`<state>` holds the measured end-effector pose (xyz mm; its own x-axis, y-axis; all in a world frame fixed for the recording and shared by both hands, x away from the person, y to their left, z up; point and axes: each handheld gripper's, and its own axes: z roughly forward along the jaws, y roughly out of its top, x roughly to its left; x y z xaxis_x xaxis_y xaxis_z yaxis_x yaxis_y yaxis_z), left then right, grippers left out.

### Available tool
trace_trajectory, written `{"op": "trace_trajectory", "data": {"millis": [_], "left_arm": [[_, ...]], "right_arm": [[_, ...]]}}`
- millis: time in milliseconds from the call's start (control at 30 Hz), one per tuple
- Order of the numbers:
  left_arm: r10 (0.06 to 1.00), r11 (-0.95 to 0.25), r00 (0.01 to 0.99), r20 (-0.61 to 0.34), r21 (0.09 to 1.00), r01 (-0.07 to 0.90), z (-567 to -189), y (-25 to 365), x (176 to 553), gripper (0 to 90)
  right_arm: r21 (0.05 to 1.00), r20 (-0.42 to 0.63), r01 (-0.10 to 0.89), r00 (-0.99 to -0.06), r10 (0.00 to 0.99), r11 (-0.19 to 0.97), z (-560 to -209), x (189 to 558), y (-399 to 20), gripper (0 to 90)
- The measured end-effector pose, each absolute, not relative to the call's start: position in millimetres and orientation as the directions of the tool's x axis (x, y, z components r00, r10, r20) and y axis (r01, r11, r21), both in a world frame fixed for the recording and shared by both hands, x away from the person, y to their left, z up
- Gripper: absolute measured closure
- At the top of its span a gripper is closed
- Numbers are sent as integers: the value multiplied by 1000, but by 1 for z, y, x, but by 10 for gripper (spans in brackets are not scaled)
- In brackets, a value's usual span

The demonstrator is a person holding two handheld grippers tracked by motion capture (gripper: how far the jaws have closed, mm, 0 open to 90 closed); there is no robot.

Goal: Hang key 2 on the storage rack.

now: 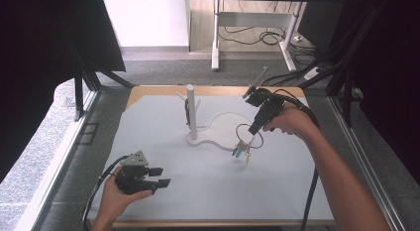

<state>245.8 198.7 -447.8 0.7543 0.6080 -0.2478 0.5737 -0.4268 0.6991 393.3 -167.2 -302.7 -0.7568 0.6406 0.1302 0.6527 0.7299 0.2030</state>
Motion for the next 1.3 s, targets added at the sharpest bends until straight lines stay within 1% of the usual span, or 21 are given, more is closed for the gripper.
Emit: {"op": "trace_trajectory", "data": {"millis": [500, 800, 967, 1300], "left_arm": [[605, -424, 757, -247, 705, 569, -446, 201, 245, 478], [605, -418, 756, -250, 709, 568, -445, 202, 245, 478], [595, -406, 760, -263, 717, 566, -444, 203, 243, 478], [621, -425, 750, -229, 706, 567, -443, 202, 243, 478]], "right_arm": [[204, 115, 644, -764, 635, 737, -290, 407, -147, 863], [242, 109, 647, -758, 643, 723, -282, 417, -138, 864], [237, 118, 652, -755, 645, 720, -280, 424, -135, 863], [234, 124, 678, -732, 670, 697, -279, 438, -132, 863]]}}
